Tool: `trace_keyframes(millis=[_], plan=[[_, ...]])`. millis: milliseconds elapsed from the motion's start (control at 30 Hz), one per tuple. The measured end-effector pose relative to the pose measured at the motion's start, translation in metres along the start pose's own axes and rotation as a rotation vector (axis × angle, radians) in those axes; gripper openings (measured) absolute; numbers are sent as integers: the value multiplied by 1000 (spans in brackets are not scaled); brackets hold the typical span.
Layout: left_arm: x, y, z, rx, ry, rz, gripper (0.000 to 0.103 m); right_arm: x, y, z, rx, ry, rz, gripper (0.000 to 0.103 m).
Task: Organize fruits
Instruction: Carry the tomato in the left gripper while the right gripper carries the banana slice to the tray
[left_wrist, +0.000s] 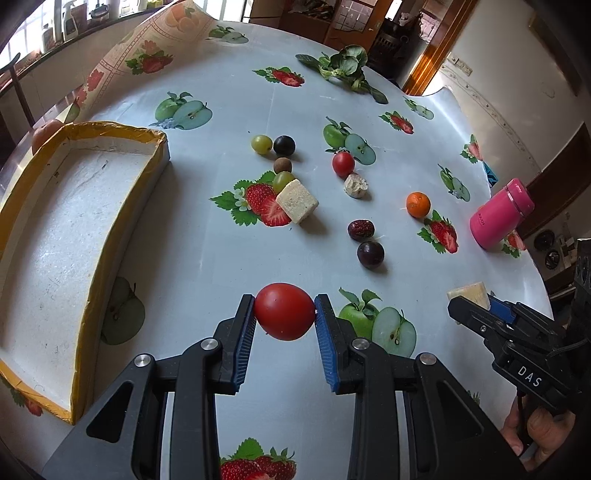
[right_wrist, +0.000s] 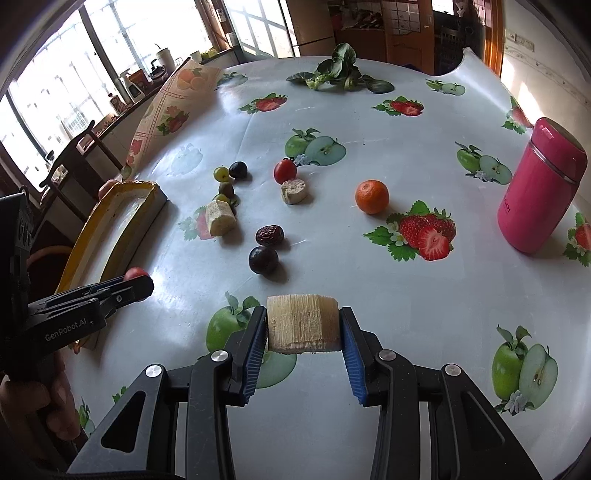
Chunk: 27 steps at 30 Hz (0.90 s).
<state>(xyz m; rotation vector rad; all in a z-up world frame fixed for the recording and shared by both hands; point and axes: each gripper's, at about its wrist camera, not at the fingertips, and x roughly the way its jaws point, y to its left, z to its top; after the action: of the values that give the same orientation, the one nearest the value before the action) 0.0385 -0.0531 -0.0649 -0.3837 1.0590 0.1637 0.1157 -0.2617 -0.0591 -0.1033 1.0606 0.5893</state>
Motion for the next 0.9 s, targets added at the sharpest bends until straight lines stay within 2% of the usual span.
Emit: trace_keyframes(millis=[400,900], plan=[[-28,30,-14,-34,-30,20,29,-5,49,-4,-78,4,33,39],[-49,63,-21,-66,-57,34,30,-7,92,-10,-136,14,62,39]])
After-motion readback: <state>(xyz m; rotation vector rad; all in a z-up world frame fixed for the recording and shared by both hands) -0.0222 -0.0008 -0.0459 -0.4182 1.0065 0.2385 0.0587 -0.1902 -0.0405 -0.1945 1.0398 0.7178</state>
